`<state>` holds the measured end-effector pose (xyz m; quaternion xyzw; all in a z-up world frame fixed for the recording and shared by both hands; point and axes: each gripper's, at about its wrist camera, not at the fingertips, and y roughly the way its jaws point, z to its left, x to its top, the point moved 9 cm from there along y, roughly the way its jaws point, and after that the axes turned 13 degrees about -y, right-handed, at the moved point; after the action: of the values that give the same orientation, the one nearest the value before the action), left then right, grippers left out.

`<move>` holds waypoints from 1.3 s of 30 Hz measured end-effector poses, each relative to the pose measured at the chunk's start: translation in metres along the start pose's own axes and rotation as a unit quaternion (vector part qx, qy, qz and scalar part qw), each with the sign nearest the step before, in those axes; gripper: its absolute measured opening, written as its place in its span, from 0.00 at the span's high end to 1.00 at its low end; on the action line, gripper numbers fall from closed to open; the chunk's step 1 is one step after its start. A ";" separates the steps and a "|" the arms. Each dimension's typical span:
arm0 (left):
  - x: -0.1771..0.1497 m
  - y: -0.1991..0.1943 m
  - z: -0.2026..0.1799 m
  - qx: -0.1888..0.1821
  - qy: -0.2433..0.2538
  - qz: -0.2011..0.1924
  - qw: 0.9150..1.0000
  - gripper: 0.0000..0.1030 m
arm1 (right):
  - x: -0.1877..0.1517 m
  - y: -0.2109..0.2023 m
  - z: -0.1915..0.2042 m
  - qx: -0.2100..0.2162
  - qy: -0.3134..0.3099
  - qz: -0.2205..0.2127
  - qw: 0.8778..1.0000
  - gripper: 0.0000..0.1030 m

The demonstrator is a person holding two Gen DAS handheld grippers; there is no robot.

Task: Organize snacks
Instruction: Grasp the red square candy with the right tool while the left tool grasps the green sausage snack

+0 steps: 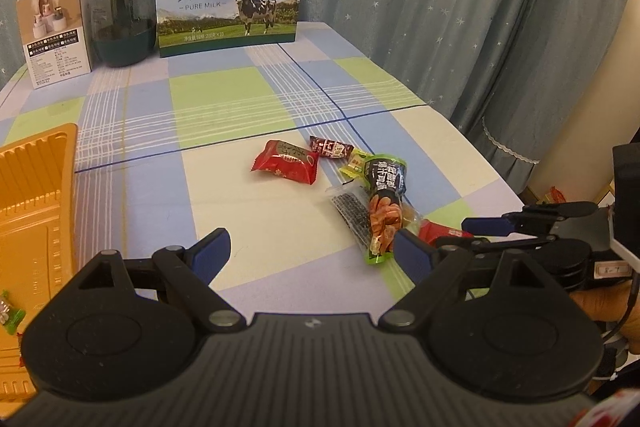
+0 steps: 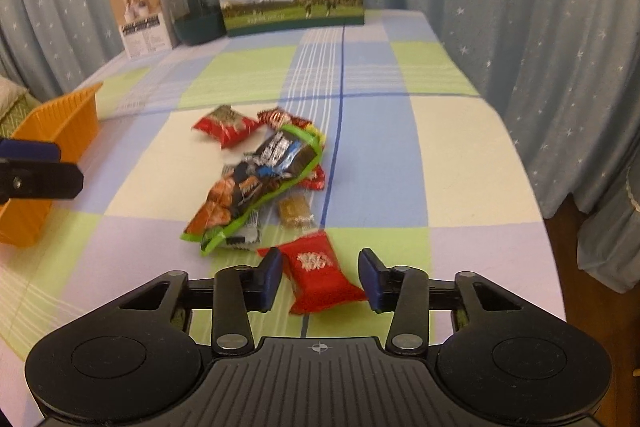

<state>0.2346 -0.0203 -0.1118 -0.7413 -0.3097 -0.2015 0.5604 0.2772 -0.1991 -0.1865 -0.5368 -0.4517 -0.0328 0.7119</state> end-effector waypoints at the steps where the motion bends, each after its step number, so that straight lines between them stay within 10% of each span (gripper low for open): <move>1: 0.000 0.002 0.000 0.000 0.000 0.001 1.000 0.16 | -0.001 0.002 0.001 0.000 -0.005 0.004 1.000 0.60; 14: -0.006 0.028 -0.018 -0.017 0.007 0.013 1.000 0.17 | 0.000 -0.016 -0.001 -0.038 0.040 -0.018 0.998 0.74; 27: -0.010 0.075 -0.070 -0.039 0.084 -0.012 0.996 0.57 | -0.005 -0.044 -0.034 -0.105 0.144 -0.042 0.983 0.74; 39: -0.015 0.098 -0.077 -0.006 0.116 -0.011 0.993 0.74 | -0.007 -0.041 -0.040 -0.104 0.165 -0.038 0.980 0.75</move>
<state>0.2940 -0.1148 -0.1685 -0.7130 -0.2495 -0.2938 0.5857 0.2757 -0.2514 -0.1614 -0.5775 -0.3424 -0.1940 0.7153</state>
